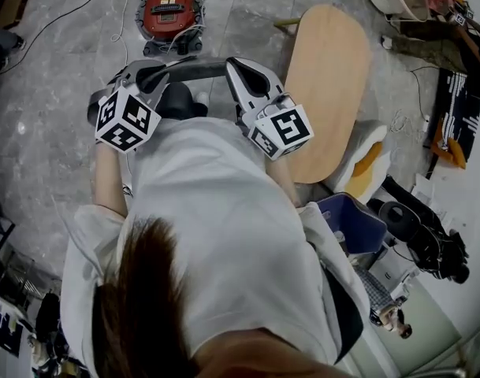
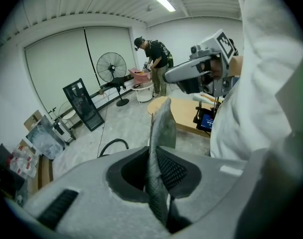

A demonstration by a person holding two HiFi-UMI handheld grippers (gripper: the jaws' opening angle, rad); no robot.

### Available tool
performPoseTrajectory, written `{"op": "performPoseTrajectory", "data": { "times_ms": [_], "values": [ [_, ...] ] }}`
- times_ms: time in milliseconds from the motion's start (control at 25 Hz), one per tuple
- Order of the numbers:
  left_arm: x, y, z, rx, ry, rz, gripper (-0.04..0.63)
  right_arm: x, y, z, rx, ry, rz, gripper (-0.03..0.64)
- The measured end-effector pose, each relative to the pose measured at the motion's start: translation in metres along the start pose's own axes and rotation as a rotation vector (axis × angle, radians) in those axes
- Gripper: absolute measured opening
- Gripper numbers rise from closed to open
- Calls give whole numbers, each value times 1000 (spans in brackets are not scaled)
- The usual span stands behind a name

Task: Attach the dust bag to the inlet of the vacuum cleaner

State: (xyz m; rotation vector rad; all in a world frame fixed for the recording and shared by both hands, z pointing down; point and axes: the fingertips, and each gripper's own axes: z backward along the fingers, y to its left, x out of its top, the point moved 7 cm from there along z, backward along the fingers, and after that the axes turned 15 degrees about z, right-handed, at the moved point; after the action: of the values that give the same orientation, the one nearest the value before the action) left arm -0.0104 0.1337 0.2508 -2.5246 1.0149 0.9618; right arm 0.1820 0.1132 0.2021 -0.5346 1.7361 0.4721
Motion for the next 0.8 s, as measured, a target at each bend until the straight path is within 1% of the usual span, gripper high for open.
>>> {"op": "performPoseTrajectory", "data": {
  "times_ms": [240,400,480,600,760,800],
  "values": [
    [1,39,-20,-68,22,-4,43,3,-17,-41,7,17,-12,3],
    [2,63,-28,-133,45,-29,43,11,-26,-74,10,42,-2,9],
    [1,74,-34,-164,61,-53,43,12,-30,-90,21,61,19,75],
    [-3,86,-42,-197,86,-95,43,10,-30,-109,47,114,66,140],
    [-8,99,-50,-230,107,-135,43,2,-21,-130,135,235,159,147],
    [-9,102,-51,-238,109,-139,43,0,-19,-135,160,260,170,160]
  ]
}}
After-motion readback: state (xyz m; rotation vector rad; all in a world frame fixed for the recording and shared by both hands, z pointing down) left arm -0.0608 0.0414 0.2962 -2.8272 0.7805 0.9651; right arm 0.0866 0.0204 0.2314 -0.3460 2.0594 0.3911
